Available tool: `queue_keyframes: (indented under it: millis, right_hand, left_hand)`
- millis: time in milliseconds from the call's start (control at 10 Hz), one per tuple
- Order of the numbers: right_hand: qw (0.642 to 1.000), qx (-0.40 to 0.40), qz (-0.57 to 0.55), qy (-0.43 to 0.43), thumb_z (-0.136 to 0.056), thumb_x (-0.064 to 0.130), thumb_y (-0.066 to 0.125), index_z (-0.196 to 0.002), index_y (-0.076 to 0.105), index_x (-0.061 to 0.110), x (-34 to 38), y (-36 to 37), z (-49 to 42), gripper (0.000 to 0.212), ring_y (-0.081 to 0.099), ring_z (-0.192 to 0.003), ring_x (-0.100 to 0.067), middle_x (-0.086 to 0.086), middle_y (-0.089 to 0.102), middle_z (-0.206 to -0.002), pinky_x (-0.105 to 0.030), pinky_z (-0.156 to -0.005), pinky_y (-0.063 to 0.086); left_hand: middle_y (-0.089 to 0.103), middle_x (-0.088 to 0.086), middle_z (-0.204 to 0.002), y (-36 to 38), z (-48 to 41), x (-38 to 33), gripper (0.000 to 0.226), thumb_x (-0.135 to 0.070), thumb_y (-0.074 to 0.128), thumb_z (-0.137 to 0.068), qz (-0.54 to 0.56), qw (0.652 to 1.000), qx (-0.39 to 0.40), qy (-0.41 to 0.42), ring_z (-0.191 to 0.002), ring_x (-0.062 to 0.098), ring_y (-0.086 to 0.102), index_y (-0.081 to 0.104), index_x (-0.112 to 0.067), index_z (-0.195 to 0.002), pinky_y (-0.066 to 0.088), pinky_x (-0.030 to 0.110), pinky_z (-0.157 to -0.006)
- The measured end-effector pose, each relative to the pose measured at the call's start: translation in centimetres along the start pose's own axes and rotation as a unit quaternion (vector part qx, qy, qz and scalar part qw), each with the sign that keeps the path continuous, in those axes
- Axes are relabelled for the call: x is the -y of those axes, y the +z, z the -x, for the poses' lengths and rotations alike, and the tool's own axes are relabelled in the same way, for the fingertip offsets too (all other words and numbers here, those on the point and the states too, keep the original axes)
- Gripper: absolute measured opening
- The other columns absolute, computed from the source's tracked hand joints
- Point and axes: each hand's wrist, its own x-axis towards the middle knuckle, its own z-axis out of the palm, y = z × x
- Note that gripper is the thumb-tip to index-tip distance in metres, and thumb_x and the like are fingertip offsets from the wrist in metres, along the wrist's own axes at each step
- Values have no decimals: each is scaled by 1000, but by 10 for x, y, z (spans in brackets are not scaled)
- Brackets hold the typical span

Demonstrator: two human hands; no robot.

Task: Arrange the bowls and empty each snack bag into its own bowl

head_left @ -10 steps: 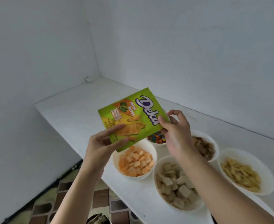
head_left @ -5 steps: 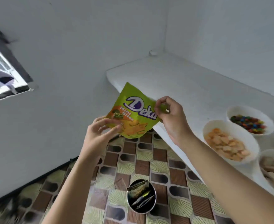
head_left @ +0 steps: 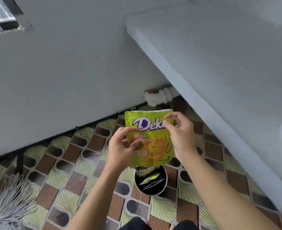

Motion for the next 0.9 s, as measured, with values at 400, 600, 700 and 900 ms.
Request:
queue_keyframes:
  millis: [400,600,700,900]
  right_hand:
    - [995,43,72,58,-85,-4,67,-75,63,29,-314,15,-35,35,62,-82,-16,2,64,-84,-39,-81,52]
    - [988,67,115,76,-82,-2,72,-73,64,28,-413,18,-30,32,67,-87,-20,6,68,-80,-34,-85,56]
    - [983,97,114,107,-84,-2,72,-77,66,30,-427,16,-20,34,68,-96,-16,4,70,-90,-32,-86,57]
    - [977,82,101,170,-91,10,69,-100,72,31,-375,1,-2,23,61,-120,-6,8,71,-117,-36,-107,49]
  left_hand:
    - [79,2,-99,72,-35,291,21,-4,68,-94,118,971,-7,-209,-92,12,75,76,-22,-86,57,22,-71]
    - [76,8,-98,89,-35,369,13,0,62,-96,54,962,-6,-266,-72,-6,71,73,3,-104,51,9,-57]
    - [73,7,-96,88,-29,377,16,6,62,-94,49,956,10,-288,-68,-8,70,70,11,-107,51,7,-55]
    - [73,0,-110,75,-14,324,18,-9,74,-89,54,964,4,-259,-95,4,69,73,-10,-107,50,8,-59]
